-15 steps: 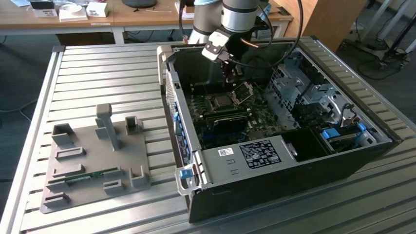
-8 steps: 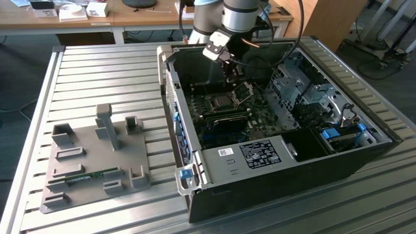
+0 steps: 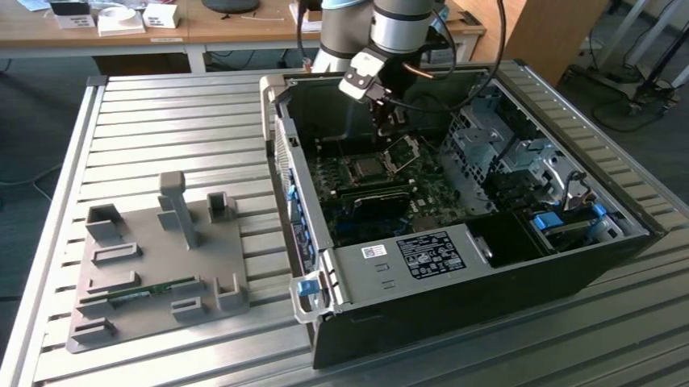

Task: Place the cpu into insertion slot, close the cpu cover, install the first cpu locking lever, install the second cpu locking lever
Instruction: 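Close the cpu cover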

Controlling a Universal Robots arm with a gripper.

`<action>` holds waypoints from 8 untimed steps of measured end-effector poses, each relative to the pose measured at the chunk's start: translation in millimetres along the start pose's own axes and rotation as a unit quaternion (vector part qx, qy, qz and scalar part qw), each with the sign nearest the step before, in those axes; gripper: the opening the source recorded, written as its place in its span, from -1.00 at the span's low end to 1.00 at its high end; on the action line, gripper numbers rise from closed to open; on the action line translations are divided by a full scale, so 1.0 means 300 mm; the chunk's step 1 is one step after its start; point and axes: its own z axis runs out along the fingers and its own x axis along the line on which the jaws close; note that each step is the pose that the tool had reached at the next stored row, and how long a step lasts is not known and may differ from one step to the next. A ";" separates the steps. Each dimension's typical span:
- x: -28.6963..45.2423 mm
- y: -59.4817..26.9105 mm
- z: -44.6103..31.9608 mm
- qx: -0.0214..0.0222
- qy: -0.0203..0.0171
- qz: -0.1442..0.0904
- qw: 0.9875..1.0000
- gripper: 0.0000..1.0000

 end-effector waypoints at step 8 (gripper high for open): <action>0.000 0.003 0.000 0.000 0.000 0.000 1.000 -0.80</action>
